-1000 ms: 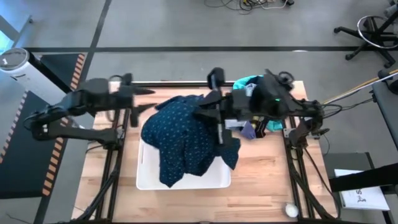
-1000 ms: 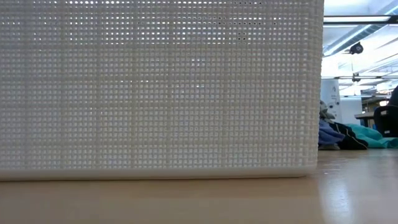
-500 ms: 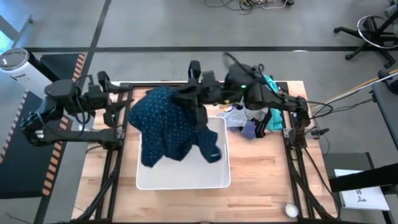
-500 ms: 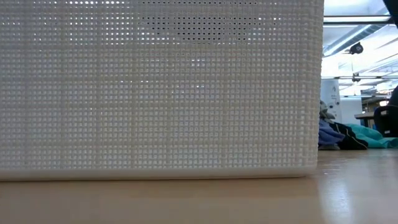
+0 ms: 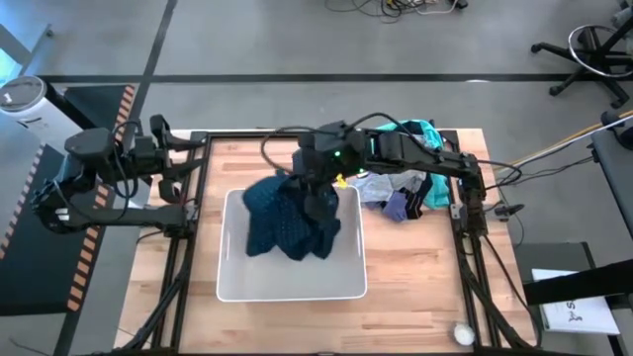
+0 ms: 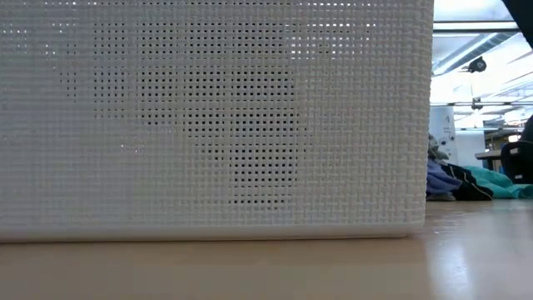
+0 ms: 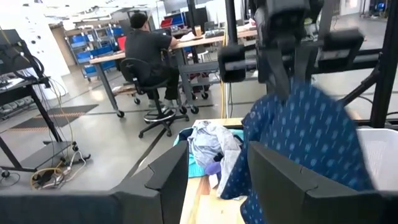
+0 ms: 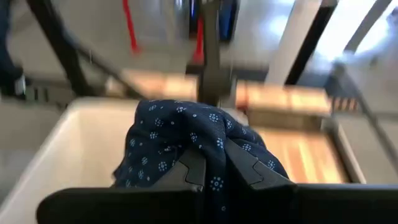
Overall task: Sort clothes
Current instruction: Put the dark blue polo shirt into the white laundry bin
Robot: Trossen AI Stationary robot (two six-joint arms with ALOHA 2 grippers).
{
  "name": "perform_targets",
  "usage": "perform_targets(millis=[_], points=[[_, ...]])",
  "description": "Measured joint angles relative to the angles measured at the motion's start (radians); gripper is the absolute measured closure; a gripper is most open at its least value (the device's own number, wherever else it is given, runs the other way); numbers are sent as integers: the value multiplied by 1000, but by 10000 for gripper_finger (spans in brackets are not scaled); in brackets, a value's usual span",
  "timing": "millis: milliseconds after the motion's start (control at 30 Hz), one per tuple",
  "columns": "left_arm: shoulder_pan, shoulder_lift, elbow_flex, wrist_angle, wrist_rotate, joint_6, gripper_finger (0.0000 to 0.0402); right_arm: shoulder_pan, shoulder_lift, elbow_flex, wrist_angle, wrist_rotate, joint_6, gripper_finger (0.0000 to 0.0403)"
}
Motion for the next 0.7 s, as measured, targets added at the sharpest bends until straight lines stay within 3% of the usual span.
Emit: perform_targets(millis=[300,700], points=[[0,34,-2,-11,34,-2,249,1,103,-7,-192,29,-30,394],[0,54,-2,-18,35,-11,245,3,296,-7,-224,44,-66,314]])
